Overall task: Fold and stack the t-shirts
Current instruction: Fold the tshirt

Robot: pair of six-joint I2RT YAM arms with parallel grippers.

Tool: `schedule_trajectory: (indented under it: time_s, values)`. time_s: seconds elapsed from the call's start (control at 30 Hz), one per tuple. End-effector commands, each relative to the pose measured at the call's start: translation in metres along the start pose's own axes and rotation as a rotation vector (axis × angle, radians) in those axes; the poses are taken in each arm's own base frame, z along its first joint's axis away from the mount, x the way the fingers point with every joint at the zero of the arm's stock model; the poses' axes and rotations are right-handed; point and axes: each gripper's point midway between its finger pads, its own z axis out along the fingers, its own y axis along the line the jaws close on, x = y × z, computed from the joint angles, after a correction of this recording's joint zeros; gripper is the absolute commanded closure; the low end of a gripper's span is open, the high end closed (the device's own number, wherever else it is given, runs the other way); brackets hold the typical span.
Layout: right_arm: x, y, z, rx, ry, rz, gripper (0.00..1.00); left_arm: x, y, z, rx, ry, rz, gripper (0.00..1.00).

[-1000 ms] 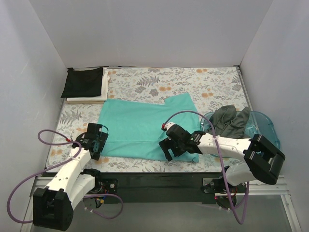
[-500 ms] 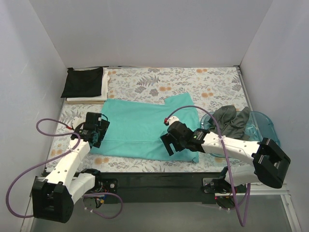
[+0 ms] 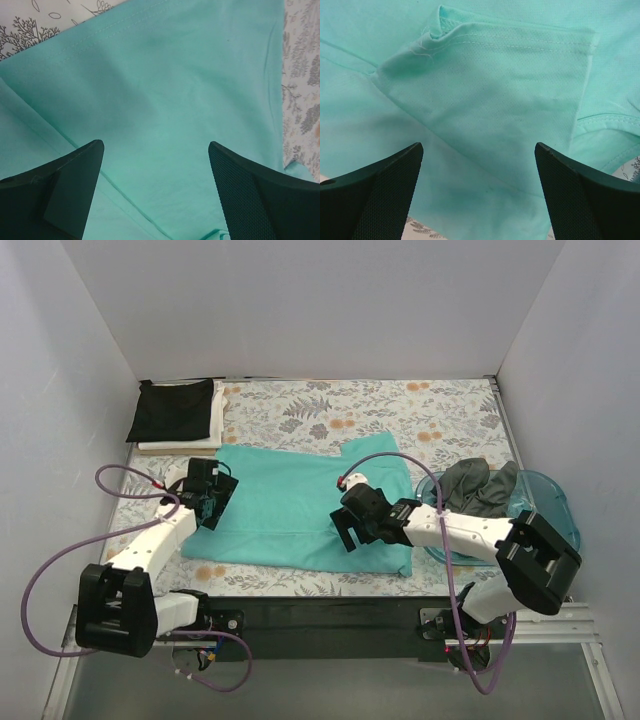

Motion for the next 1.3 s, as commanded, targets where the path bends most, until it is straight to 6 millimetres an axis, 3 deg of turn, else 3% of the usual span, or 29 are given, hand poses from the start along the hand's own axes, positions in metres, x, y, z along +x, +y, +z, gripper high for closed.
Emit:
schedule_trajectory:
  time_s: [0.0, 0.17, 0.4, 0.6, 0.8, 0.93, 0.97, 1.03, 1.07, 1.27]
  values:
    - [-0.015, 0.008, 0.008, -0.028, -0.037, 0.003, 0.02, 0.004, 0.005, 0.011, -0.015, -0.007, 0.020, 0.15]
    - [0.004, 0.004, 0.017, -0.025, 0.011, 0.003, 0.02, 0.014, 0.042, 0.018, -0.118, -0.002, 0.021, 0.15]
    - [0.008, -0.004, 0.019, -0.014, 0.005, -0.005, 0.02, 0.032, 0.102, 0.001, -0.216, 0.021, -0.018, 0.15]
    - [0.004, -0.006, 0.017, -0.018, -0.014, -0.032, 0.02, 0.038, 0.123, -0.019, -0.236, 0.033, -0.061, 0.15]
    - [-0.003, -0.011, 0.011, -0.026, -0.043, -0.020, 0.02, 0.027, 0.101, -0.039, -0.105, 0.007, -0.100, 0.15]
    - [-0.020, -0.010, -0.006, -0.051, -0.113, -0.006, 0.02, 0.004, 0.078, -0.046, -0.066, -0.071, -0.087, 0.15]
    - [-0.028, -0.011, -0.013, -0.054, -0.144, 0.002, 0.02, -0.007, 0.061, -0.052, -0.032, -0.097, -0.080, 0.14]
    - [-0.036, -0.013, -0.020, -0.057, -0.174, 0.015, 0.02, -0.016, 0.048, -0.050, -0.036, -0.121, -0.060, 0.13]
    - [-0.043, -0.016, -0.026, -0.055, -0.198, 0.031, 0.02, -0.026, 0.029, -0.053, 0.010, -0.149, -0.066, 0.12]
    - [-0.057, -0.034, -0.035, -0.016, -0.243, 0.077, 0.02, -0.055, -0.020, -0.026, -0.023, -0.223, -0.003, 0.08]
